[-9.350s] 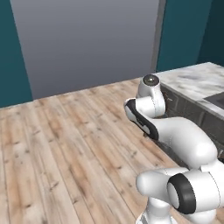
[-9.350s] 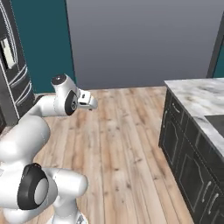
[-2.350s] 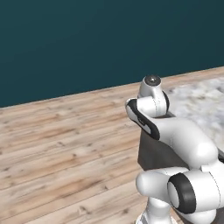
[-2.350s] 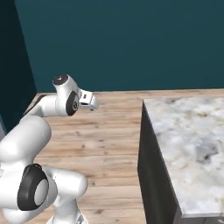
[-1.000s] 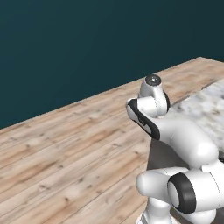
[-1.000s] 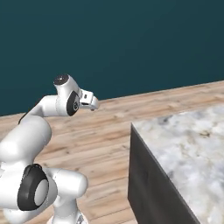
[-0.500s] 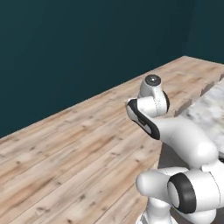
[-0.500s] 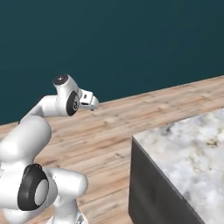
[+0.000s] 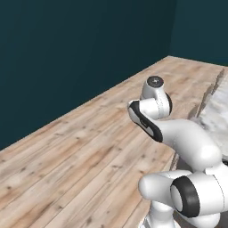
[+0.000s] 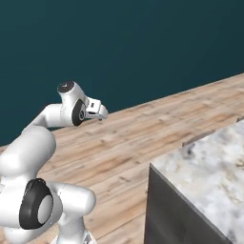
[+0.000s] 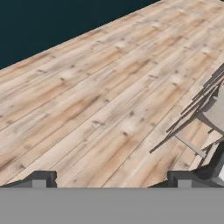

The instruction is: Four empty soda cans are scattered around the kitchen. Gather all the cans and cluster them next to the stove for recycling.

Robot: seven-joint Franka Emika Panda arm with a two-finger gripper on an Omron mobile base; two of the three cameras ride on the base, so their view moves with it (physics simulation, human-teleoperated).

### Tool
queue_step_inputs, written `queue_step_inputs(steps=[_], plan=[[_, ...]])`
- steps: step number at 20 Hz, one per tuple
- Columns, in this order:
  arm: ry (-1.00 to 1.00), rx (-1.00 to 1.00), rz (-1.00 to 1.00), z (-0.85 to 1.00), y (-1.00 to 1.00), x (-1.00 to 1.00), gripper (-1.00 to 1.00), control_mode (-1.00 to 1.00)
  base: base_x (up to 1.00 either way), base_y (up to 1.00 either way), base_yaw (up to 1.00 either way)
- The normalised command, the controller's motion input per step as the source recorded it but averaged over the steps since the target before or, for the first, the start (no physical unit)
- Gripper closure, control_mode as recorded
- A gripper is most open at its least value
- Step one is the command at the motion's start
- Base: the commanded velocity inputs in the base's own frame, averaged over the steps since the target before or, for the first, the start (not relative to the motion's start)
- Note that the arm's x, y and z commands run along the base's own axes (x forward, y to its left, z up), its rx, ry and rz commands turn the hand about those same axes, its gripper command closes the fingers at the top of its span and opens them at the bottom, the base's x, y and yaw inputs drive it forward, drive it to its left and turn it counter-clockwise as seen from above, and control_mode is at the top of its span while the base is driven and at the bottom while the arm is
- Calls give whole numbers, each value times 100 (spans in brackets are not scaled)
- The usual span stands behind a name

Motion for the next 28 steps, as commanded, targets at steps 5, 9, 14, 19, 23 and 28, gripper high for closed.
queue_step_inputs(steps=[5,9,14,19,23,28], plan=[[0,0,0,0,0,0,-100,100,49,45,-28],[0,0,0,0,0,0,-100,100,48,45,-28],[0,0,0,0,0,0,-100,100,48,43,-28],[0,0,0,0,0,0,-100,100,48,36,-31],[0,0,0,0,0,0,-100,100,42,30,-31],[0,0,0,0,0,0,-100,100,41,28,-31]])
